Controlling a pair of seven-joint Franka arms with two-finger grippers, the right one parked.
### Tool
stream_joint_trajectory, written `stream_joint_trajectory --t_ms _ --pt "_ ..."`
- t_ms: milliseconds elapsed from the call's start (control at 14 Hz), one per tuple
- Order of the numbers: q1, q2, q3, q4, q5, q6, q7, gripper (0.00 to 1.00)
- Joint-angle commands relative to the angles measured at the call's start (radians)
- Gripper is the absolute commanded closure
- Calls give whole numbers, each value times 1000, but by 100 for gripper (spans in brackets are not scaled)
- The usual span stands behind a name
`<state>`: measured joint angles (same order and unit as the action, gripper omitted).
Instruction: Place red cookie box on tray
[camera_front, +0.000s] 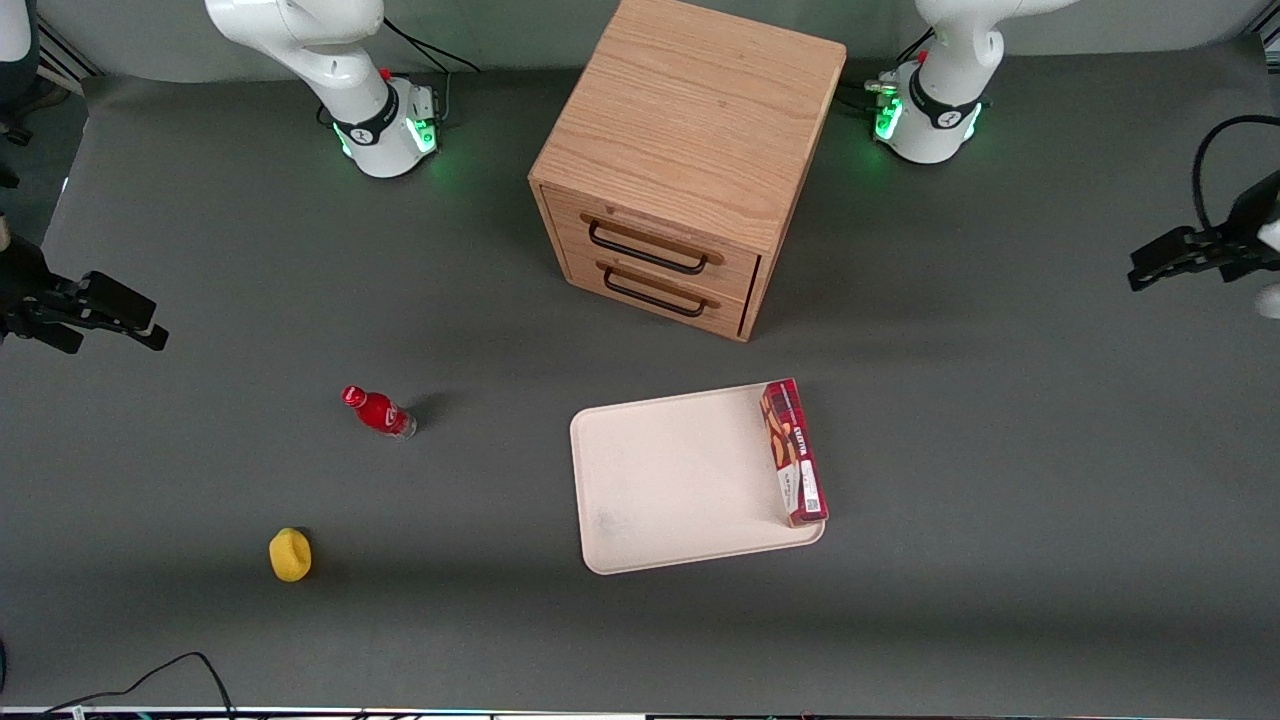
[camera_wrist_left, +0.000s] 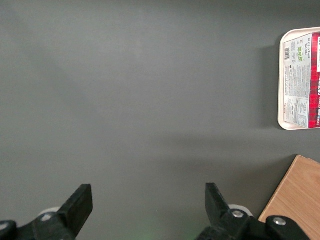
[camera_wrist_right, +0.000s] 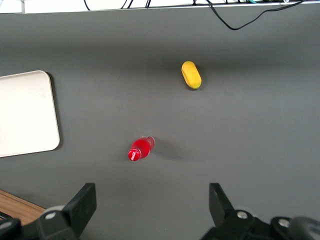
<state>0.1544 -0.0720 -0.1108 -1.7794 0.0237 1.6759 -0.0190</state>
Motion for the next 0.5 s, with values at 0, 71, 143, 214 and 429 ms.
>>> stream_joint_trajectory --t_ms 0,71,143,214,429 --pt "-39 -38 2 -140 -7 123 -41 0" --pt "-65 -17 0 -137 -4 136 -82 0" --pt "-90 3 0 -126 7 142 -114 0" --pt "-113 29 0 -109 10 142 -134 0" --pt "-182 147 0 3 60 119 -217 0"
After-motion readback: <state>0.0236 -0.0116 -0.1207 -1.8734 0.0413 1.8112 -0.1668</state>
